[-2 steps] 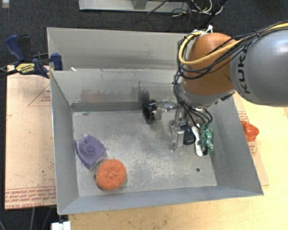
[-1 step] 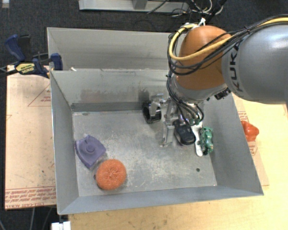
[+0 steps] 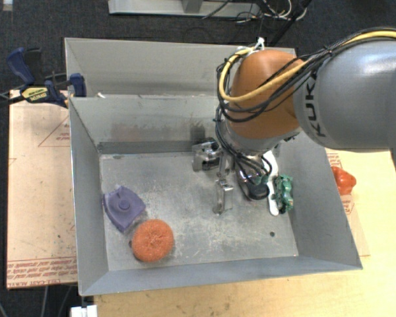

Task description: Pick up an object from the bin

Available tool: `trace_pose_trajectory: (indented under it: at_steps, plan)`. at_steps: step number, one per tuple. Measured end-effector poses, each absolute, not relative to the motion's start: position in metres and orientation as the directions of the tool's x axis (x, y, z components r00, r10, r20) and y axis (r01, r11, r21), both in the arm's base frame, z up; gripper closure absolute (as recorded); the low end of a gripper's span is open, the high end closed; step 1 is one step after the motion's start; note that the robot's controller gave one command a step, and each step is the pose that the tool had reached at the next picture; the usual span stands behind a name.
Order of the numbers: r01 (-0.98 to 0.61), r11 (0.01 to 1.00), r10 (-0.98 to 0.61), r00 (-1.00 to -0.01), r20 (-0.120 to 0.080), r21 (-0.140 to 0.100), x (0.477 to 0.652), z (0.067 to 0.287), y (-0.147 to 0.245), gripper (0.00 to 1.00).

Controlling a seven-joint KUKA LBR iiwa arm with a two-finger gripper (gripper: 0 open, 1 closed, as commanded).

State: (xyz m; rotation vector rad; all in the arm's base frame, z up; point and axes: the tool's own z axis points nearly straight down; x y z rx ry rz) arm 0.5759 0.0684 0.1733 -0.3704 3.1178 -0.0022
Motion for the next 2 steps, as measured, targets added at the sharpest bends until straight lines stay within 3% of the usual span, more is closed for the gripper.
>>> trace_pose_trajectory:
  at_steps: [1, 2]
  plan:
    - [-0.419, 0.908, -0.419, -0.908, -0.006, 0.003, 0.563, 0.149, 0.089, 0.0]
    - [-0.351, 0.936, -0.351, -0.936, -0.002, 0.001, 0.539, 0.134, 0.094, 0.0]
